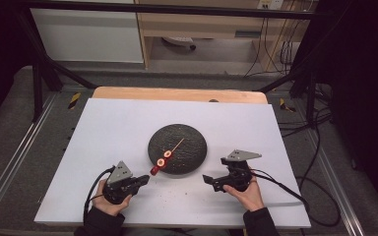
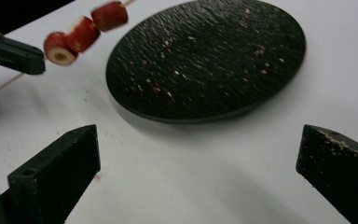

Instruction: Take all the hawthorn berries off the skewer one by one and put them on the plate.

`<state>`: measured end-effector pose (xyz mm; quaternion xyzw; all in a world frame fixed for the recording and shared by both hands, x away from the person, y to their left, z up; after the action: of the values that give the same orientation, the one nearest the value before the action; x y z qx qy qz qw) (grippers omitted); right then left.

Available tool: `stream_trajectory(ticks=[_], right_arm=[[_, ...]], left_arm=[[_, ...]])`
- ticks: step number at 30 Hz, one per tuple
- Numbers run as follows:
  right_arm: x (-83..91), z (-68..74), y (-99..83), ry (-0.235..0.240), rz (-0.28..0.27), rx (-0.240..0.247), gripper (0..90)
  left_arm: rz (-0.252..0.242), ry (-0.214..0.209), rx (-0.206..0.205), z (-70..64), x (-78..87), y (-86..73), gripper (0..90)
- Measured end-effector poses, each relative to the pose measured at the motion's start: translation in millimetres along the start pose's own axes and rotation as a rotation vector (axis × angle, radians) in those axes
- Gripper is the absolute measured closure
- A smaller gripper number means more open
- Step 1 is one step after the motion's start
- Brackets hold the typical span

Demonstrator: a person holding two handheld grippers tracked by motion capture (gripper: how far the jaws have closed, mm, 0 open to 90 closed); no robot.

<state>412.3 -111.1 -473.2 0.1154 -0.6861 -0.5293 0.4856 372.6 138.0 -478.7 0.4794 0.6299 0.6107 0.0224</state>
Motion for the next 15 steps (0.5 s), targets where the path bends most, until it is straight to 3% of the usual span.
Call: stream_trajectory(ticks=[10,15], right_arm=[[-36.5,29.5,46.5,0.067,-0.056,0.005,6.4],[-50.1,34.6,60.5,0.085,-0.078,-0.017,13.6]], left_arm=[[-0.007,-0.011,-0.009,-6.3,-2.1,-1.8,88.3],[-0.007,-0.015,-0.008,-7.5,-2.5,-1.9,88.3]])
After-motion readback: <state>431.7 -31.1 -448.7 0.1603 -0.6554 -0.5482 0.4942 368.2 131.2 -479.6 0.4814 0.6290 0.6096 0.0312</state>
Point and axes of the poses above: each handheld gripper's, and its own axes: x roughly backward along the jaws, y roughly out of its top, z roughly to its left, the point moved 9 cm from there along -x, roughly forward along the jaws, and after that the axes turned 12 degrees about x, right-handed, at the moved point
